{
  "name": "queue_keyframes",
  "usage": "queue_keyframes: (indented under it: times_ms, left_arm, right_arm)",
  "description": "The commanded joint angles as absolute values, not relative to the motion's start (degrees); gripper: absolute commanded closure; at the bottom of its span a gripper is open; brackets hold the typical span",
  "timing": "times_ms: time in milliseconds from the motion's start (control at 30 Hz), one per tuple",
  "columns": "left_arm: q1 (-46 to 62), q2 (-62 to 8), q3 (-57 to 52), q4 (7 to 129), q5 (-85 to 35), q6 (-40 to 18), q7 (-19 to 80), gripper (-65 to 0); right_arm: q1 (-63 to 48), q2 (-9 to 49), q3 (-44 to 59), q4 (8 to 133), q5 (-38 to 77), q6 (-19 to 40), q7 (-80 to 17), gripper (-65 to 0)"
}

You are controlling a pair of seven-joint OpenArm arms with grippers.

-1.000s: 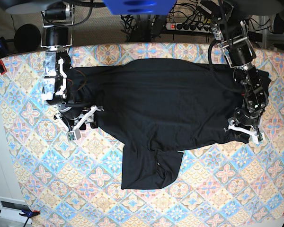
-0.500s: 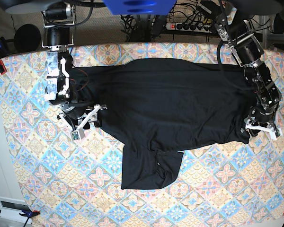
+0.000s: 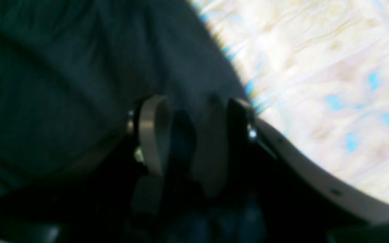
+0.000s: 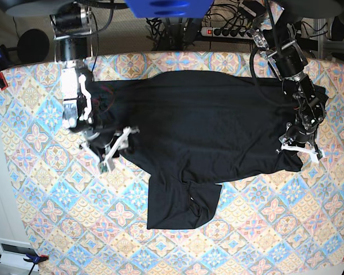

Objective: Layout the t-shirt on the table in an organized manner, then fold the t-shirt properly
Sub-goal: 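Fold the held edge with both grippers over the shirt body toward the hem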

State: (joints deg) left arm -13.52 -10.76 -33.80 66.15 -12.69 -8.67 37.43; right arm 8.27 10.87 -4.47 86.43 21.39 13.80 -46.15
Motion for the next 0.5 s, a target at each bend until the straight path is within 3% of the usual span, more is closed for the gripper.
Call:
queue_keyframes:
  times_ms: [0, 267, 467]
  left_arm:
    - [-14.55, -11.74, -33.80, 67.30, -13.41, -9.10, 36.88, -25.2]
    - [-14.73, -13.23, -33.98, 67.65, -13.58, -8.92, 39.52, -1.2]
    - [-13.67, -13.67, -34.15, 75.82, -13.58, -8.84, 39.60, -0.3]
  right_arm:
    - [10.33, 11.30, -4.26, 86.64, 21.93, 14.02, -44.53, -26.6]
    - [14.20, 11.30, -10.24, 81.36, 21.93, 14.11, -44.53, -26.6]
    - [14.20, 11.30, -12.79, 79.87, 21.93, 14.20, -43.82, -26.6]
